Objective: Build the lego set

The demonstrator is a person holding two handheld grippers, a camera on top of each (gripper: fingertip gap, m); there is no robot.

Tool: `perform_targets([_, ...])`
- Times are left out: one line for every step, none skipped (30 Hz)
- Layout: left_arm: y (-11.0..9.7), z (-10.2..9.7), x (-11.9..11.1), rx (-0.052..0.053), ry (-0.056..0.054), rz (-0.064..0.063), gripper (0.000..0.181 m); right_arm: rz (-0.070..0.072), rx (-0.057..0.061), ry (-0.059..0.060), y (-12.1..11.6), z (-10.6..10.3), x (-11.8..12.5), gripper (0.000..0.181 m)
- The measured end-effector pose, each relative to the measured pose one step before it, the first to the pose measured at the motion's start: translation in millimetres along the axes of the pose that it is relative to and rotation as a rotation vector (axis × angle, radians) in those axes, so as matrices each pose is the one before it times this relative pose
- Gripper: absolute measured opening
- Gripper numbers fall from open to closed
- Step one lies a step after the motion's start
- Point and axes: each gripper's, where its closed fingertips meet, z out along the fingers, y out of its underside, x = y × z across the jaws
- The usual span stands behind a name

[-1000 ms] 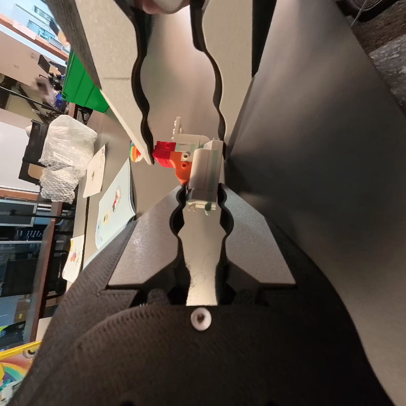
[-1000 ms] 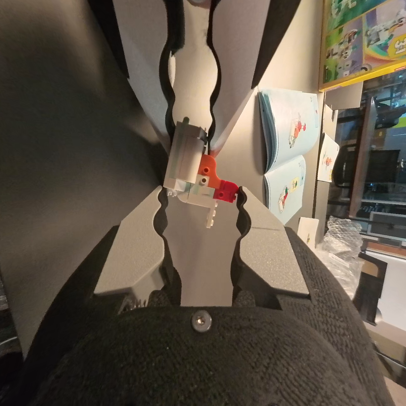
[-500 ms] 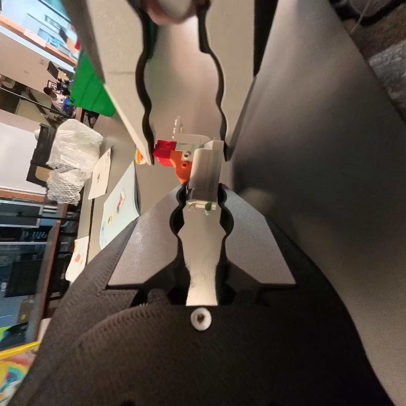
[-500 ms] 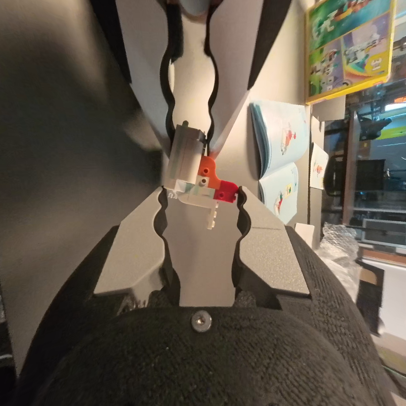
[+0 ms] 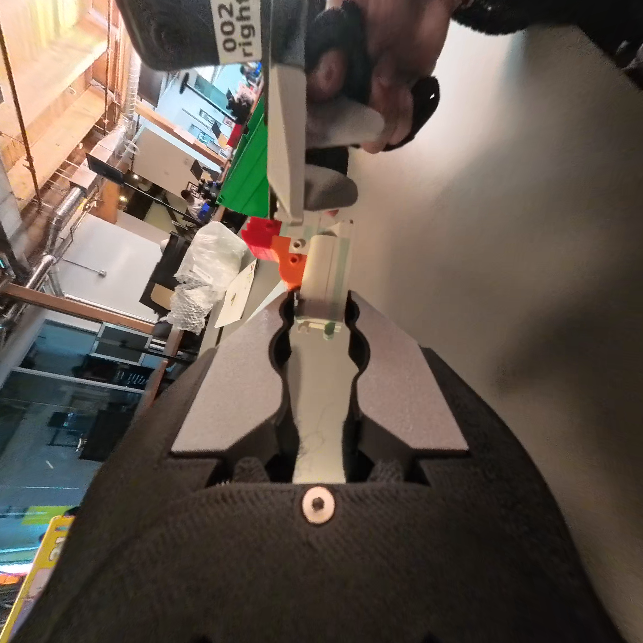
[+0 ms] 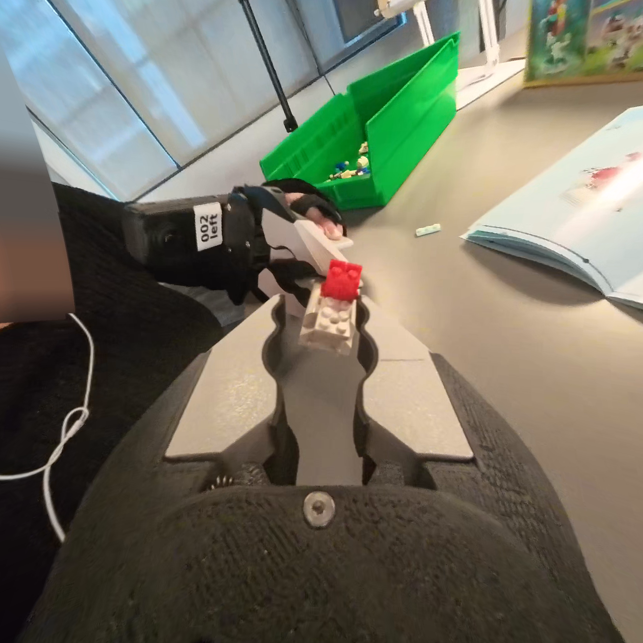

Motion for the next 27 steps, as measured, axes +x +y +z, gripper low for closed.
perform_targets([0.51, 0.24, 0.08, 0.0043, -0.0024, 0.0048, 0.027, -0.0069, -0.0037, 0.0003, -0.29, 0.29, 3.54, 0.026])
perform_targets([1.72, 0.63, -0.34, -0.0053, -0.0025, -0.0071, 0.028, -0.0027, -0.0067, -0.0041, 0.24, 0.09, 3.13, 0.021])
perform_targets([2.63, 1.49, 0.91, -0.0138, 0.0099, -0.0183, 0.028, 0.0003, -0.0121, -0.0005, 1.37, 0.48, 3.44, 0.02])
perform_targets([3.15, 2.21, 3.94, -0.0164, 0.033, -0.0275, 0.029, -0.0129, -0.0134, 0.0073, 1.91, 0.57, 4.09, 0.02])
perform_targets([3.1, 2.01, 3.19, -0.0164, 0.0336, -0.0389, 0.031, -0.0235, -0.0147, 0.0172, 2.22, 0.48, 5.13, 0.019])
perform_targets([3.19, 1.59, 1.59, -0.013, 0.0264, -0.0442, 0.039, -0.0287, -0.0161, 0.0298, 2.04, 0.03, 6.67, 0.017])
perform_targets([3.92, 1.14, -1.81, -0.0187, 0.0101, -0.0445, 0.047, -0.0321, -0.02, 0.0433, 2.26, -0.53, 8.72, 0.015])
perform_targets([3.41, 0.27, -2.52, -0.0185, 0.0056, -0.0395, 0.051, -0.036, -0.0266, 0.0552, 3.03, -0.66, 10.4, 0.016])
perform_targets([3.18, -0.09, -3.84, -0.0065, 0.0006, -0.0356, 0.055, -0.0402, -0.0264, 0.0515, 3.07, -0.45, 9.47, 0.016])
perform_targets([1.95, -0.65, -4.06, 0.0012, -0.0011, -0.0352, 0.057, -0.0405, -0.0239, 0.0398, 2.95, -0.04, 7.36, 0.016])
perform_targets([2.07, -0.62, -4.29, 0.0004, -0.0021, -0.0373, 0.056, -0.0407, -0.0219, 0.033, 3.15, 0.31, 5.84, 0.015])
perform_targets([1.66, -0.31, -3.15, 0.0, 0.0002, -0.0392, 0.056, -0.0376, -0.014, 0.0236, 2.57, 0.63, 4.11, 0.015])
perform_targets([2.06, -0.21, -4.47, 0.0006, 0.001, -0.0408, 0.056, -0.0246, -0.003, 0.0086, 1.2, 0.53, 1.92, 0.015])
perform_targets([1.86, -0.1, -3.29, -0.0021, 0.0015, -0.0405, 0.056, -0.0082, 0.0032, -0.0039, 0.23, -0.04, 0.49, 0.015])
perform_targets([1.39, 0.19, -1.75, -0.0003, 0.0063, -0.0383, 0.057, -0.002, 0.0011, -0.0076, 0.51, -0.42, 0.31, 0.015])
perform_targets([1.09, -0.11, -2.23, 0.0021, 0.0052, -0.0348, 0.058, -0.0045, -0.0026, -0.0056, 1.24, -0.66, 0.56, 0.015])
perform_targets([0.79, 0.03, -1.63, 0.0015, 0.004, -0.0286, 0.058, -0.0071, -0.0083, -0.0017, 2.38, -0.83, 0.8, 0.015])
perform_targets([0.11, 0.04, -0.86, 0.0045, 0.0057, -0.0205, 0.058, -0.0085, -0.0092, 0.0004, 2.75, -0.68, 0.7, 0.016])
perform_targets([-0.28, -0.27, -0.72, 0.006, 0.0028, -0.0137, 0.058, -0.0039, -0.0056, -0.0001, 2.5, -0.64, 0.36, 0.016])
perform_targets([-0.38, -0.26, -0.55, 0.0038, 0.0009, -0.0086, 0.058, 0.0021, -0.0048, -0.002, 2.27, -0.36, 0.09, 0.016])
perform_targets([-0.2, -0.17, -0.41, 0.0019, 0.0003, -0.0043, 0.058, 0.0042, -0.0042, -0.0049, 2.08, -0.14, -0.43, 0.016])
perform_targets([0.03, 0.06, -0.33, 0.0011, 0.0004, -0.0013, 0.058, 0.0057, -0.0044, -0.0048, 2.22, 0.26, -0.48, 0.018])
perform_targets([-0.07, -0.01, 0.01, 0.0002, 0.0009, -0.0006, 0.058, 0.007, -0.0052, -0.0026, 2.1, 0.42, -0.2, 0.024])
perform_targets([0.16, 0.1, 0.48, -0.0009, 0.0032, 0.0, 0.058, 0.0061, -0.005, -0.0024, 1.53, 0.37, -0.2, 0.032])
perform_targets([0.22, 0.12, 0.64, -0.0011, 0.0033, 0.0003, 0.057, 0.0041, -0.0028, -0.0017, 0.61, -0.03, 0.0, 0.037])
perform_targets([0.04, 0.11, 0.38, -0.001, 0.0021, -0.0003, 0.058, 0.0034, 0.0008, 0.0008, 0.0, -0.18, 0.34, 0.044])
perform_targets([-0.28, 0.25, 0.33, -0.0007, 0.0016, -0.0008, 0.058, 0.0043, -0.0038, -0.0017, 0.66, 0.02, 0.31, 0.049])
